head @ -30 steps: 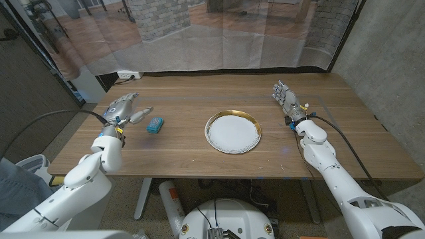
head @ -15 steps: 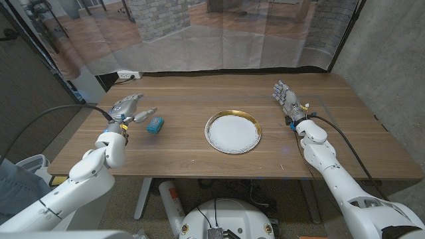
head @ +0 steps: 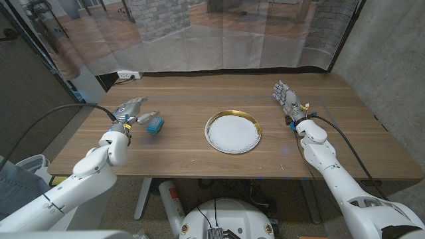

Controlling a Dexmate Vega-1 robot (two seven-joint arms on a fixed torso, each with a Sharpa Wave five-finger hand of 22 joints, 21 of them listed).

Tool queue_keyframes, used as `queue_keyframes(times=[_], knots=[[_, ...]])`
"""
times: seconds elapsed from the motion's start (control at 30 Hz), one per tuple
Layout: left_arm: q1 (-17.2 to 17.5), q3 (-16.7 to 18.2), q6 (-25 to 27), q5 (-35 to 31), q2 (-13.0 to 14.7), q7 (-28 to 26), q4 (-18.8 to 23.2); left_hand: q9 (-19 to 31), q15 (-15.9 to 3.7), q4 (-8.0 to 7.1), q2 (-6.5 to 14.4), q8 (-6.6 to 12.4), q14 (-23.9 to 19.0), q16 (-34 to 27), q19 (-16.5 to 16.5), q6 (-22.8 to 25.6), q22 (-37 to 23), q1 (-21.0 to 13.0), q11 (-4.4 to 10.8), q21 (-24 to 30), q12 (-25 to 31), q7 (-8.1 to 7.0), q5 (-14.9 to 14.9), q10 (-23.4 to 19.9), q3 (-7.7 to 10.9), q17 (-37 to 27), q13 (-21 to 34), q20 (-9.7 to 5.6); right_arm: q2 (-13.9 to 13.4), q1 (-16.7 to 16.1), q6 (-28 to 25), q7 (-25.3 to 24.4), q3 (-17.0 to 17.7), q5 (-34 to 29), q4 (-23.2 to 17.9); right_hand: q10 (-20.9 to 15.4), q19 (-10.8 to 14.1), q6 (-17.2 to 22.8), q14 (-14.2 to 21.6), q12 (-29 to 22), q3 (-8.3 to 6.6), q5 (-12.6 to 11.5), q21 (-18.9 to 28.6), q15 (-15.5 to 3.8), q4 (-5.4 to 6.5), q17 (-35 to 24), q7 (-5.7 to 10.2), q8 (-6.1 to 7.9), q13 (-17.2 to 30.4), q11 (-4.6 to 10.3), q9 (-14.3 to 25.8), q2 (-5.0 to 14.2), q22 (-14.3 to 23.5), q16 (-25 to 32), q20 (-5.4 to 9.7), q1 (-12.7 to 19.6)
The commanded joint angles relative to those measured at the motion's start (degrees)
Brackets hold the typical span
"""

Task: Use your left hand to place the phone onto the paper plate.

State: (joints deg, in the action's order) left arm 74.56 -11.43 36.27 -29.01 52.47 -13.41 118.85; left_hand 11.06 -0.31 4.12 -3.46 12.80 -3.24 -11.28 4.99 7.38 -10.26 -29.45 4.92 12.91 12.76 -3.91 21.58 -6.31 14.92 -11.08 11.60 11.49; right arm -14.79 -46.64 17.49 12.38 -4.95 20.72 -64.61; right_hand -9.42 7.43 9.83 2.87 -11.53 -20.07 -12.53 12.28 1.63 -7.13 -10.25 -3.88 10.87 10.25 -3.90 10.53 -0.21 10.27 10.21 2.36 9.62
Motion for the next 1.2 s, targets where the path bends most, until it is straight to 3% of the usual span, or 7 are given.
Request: queue_keyframes(times=[0.03, 1.2], knots=[[-2.76, -2.87, 1.1, 1.68, 1.55, 2.41, -0.85, 0.27, -0.17, 0.48, 0.17, 0.0, -0.31, -0.31, 0.06, 0.1, -0.23, -0.76, 0.15, -0.1, 0.03, -0.37, -0.13, 0.17, 0.19, -0.08, 0.3, 0.37, 0.16, 0.42, -0.14, -0.25, -0.13, -0.33, 0.32, -0.36, 0.5, 0.3, 0.52, -0.18, 0.22, -0.02, -0.07, 0.13, 0.06, -0.12, 0.1, 0.27, 0.1, 0.23, 0.25, 0.22, 0.1, 0.38, 0.66, 0.3], [-9.77, -9.4, 3.77, 5.98, 4.23, 8.74, -2.79, 0.31, -0.17, 1.3, 0.34, -0.04, -0.79, -0.39, 1.48, 0.62, -0.29, -2.46, 0.4, 0.07, 0.11, -0.3, -0.64, -0.09, 0.56, -0.1, 0.44, 0.48, 1.15, 2.78, 1.39, 0.03, 0.28, -0.93, 4.52, -0.37, 0.59, 0.32, 0.58, -0.19, 0.33, -0.07, -0.31, 0.07, 0.0, -0.13, 0.17, 0.28, 0.11, 0.14, 0.26, 0.29, 0.12, 0.38, 0.65, 0.42]])
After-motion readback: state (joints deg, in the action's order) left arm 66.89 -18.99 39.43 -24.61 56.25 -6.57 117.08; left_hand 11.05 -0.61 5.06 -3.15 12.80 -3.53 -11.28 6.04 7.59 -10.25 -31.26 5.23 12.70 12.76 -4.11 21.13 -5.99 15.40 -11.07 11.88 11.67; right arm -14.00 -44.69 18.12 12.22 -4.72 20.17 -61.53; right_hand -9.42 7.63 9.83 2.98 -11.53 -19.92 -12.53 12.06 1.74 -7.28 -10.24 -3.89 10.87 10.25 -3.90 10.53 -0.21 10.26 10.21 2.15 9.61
